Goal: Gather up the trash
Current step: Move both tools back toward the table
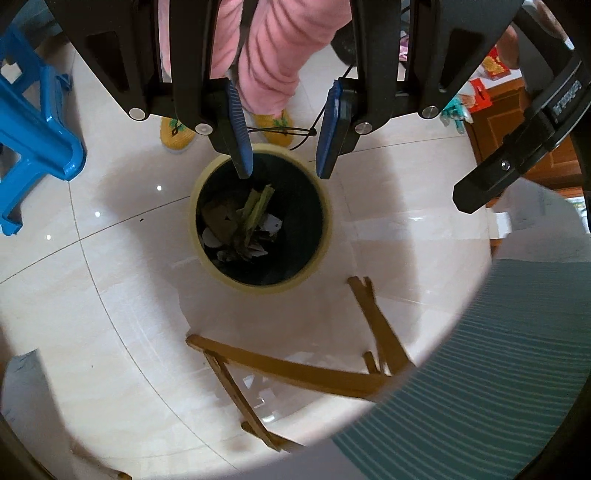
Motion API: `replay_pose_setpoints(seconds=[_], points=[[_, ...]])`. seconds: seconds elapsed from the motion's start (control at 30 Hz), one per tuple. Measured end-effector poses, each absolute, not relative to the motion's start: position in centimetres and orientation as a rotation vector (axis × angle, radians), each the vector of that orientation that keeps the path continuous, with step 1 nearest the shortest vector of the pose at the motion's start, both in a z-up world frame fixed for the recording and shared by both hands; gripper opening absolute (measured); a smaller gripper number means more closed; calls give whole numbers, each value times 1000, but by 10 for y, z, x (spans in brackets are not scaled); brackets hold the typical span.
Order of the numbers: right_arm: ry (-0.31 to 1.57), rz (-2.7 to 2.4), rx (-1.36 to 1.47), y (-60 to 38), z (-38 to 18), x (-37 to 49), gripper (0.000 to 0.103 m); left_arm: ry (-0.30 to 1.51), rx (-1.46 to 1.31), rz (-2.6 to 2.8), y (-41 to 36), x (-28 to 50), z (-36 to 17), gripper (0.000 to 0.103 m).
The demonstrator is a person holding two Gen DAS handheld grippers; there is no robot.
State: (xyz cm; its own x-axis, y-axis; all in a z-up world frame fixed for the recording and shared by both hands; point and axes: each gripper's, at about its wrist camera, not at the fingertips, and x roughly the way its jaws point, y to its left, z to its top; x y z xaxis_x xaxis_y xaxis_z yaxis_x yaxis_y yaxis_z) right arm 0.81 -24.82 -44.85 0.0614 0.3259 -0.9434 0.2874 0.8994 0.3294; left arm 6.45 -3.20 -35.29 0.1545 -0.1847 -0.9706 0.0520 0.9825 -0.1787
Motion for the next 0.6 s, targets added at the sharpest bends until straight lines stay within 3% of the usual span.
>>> replay_pose_setpoints(seconds=[0.4, 0.6], points=[[1412, 174, 465, -241, -271, 6, 36, 1336, -85, -175, -24, 60, -181, 80], [1324, 254, 438, -238, -189, 13, 36, 1334, -127, -155, -18, 59, -124, 80]])
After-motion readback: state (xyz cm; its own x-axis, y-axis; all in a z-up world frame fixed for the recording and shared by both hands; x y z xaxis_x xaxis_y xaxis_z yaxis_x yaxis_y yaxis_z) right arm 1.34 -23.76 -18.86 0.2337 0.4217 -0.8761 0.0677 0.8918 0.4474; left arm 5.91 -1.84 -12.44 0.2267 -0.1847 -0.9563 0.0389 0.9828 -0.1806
